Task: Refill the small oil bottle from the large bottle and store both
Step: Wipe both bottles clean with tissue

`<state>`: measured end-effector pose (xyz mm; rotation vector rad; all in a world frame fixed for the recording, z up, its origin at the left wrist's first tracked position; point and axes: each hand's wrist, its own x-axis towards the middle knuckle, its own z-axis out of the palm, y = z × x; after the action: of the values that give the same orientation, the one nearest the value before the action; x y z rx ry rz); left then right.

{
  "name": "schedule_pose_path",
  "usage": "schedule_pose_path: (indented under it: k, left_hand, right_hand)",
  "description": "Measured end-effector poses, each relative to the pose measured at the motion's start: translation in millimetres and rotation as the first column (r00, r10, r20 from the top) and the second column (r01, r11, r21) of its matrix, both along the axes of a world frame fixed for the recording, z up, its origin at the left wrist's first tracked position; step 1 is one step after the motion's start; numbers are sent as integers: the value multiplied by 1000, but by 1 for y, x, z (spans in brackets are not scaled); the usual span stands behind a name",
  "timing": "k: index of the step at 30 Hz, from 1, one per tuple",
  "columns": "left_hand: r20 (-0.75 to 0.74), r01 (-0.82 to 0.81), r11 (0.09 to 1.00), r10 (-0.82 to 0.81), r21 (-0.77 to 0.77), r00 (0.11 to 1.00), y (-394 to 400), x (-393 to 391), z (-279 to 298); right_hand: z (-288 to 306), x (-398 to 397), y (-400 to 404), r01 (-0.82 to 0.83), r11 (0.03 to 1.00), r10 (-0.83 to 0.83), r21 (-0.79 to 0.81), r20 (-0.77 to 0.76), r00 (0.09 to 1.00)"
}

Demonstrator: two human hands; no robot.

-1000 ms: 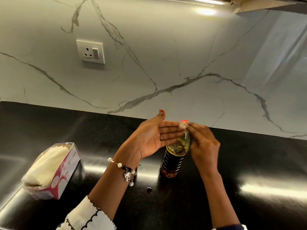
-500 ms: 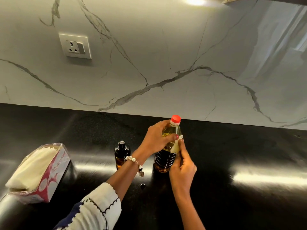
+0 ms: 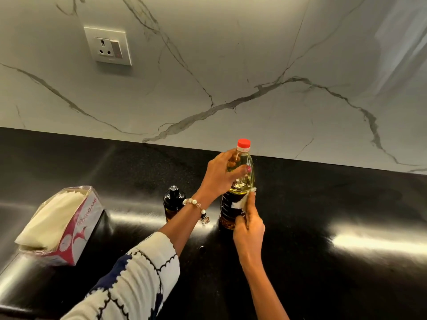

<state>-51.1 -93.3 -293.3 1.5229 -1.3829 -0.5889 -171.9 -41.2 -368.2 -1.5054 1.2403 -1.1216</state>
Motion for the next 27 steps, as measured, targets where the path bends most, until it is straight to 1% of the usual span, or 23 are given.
schedule_pose_path:
  k: [1,3,5,6,8,11,15,17,20,22,24,27]
  left_hand:
    - [-22,-13,1000,13,-4,1000,-2,2,-2]
    - [-56,-44,999,43,-18,998,-2,7,-6]
    - [-111,-52,998,50,-21,993,-2,13,-8]
    - [-141,-49,999,46,-20,989,-1,15,-9]
    - [-187,-47,999,42,-24,982,1,18,-11]
    - [-214,-68,997,59,-35,975,2,18,-17]
    - [-220,-89,995,77,-45,972,1,15,-23]
    - [-207,-89,995,79,-39,975,0,13,-24]
    - [-225,-99,994,87,-39,970,-3,10,-23]
    - [-255,-113,993,97,-45,962,-5,10,-21]
    - [-282,-138,989,119,-48,952,-6,10,-20]
    - [-352,-176,983,149,-45,924,-7,11,-22]
  right_hand:
    - [-2,6,1,0,1000,0,-31,10,1000]
    - [0,15,-3,1,999,5,-51,108,994]
    - [4,17,-14,16,1000,-12,-16,234,972]
    - [3,16,-23,27,1000,-29,11,255,967]
    - [-2,11,-36,28,998,-39,50,215,976]
    - [-27,7,-42,17,994,-32,111,129,991]
    - [-48,7,-28,116,975,-137,192,100,986]
    - [-41,14,-22,135,974,-162,181,142,976]
    - [-14,31,-26,112,993,-117,38,179,977]
    - [-7,37,-38,105,994,-100,-18,181,978]
    - [-13,37,-51,100,995,-92,-29,194,977]
    - [-44,25,-57,32,998,-39,49,150,988]
